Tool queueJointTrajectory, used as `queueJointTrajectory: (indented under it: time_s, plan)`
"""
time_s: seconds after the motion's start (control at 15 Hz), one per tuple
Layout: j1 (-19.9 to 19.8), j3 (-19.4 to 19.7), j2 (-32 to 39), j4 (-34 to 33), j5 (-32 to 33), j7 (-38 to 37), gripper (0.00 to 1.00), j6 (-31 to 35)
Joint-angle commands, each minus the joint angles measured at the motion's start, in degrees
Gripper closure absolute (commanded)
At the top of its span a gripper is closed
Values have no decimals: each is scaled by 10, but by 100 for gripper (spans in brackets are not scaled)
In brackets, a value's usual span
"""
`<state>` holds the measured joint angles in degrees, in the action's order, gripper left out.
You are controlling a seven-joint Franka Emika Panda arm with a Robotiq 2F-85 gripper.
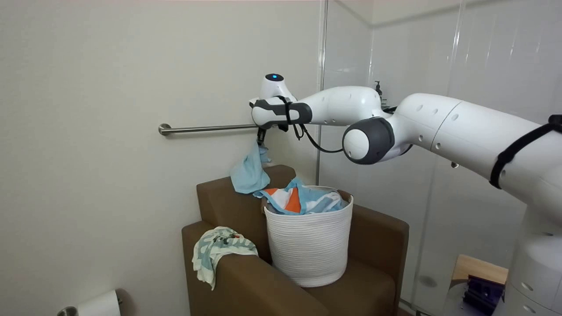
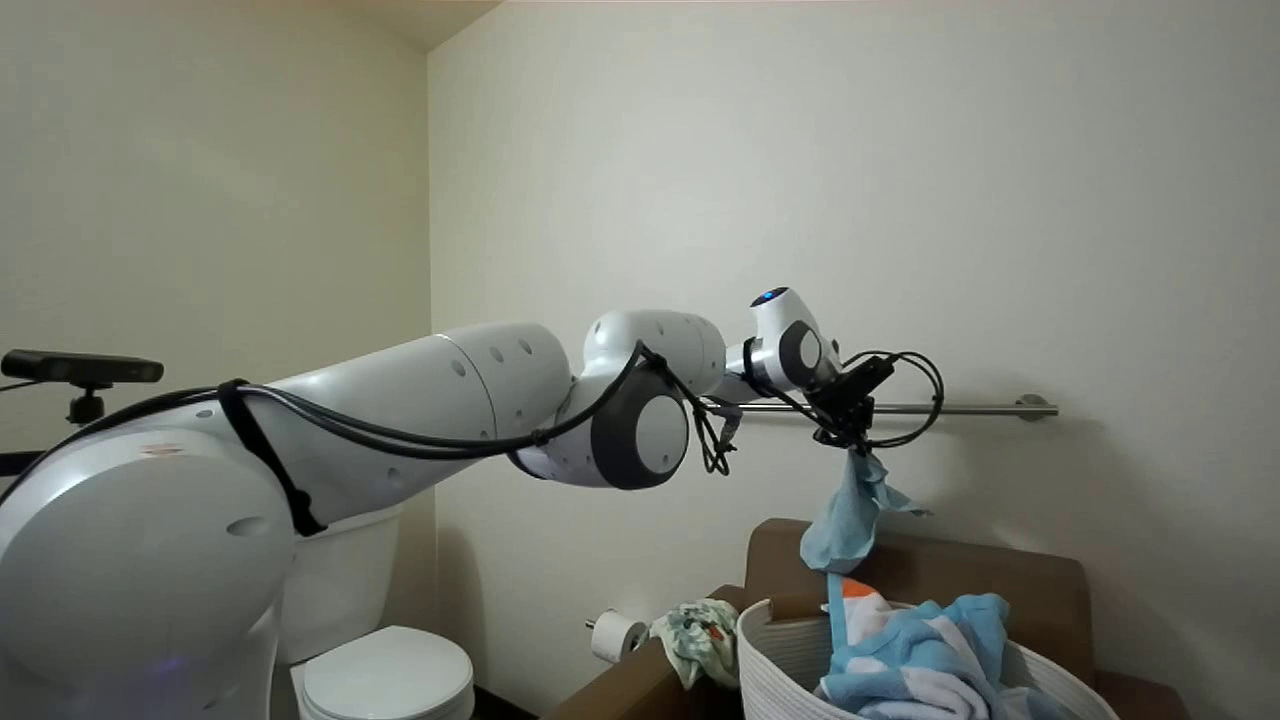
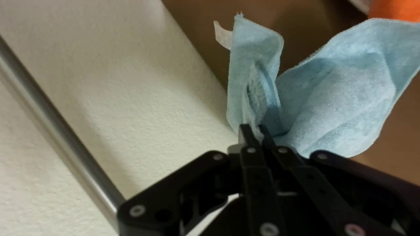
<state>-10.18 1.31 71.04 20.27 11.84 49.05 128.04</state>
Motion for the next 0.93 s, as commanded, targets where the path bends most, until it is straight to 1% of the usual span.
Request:
queueJointTrajectory:
  time_s: [0.0,0.2,0.4,0.47,0.53,0.87]
  plan:
    - [-1,-7,-10,0,-3,11,98,-79]
    - [3,4,-13,-3,8,-1,98,-148]
    - [4,9,-16,-3,10,-7,98,-192]
    - [4,10,-18,-4,9,-9,98,-201]
    - [7,24,-30,16,-5,-11,98,-201]
    - [10,38,-35,12,-6,-42,98,-211]
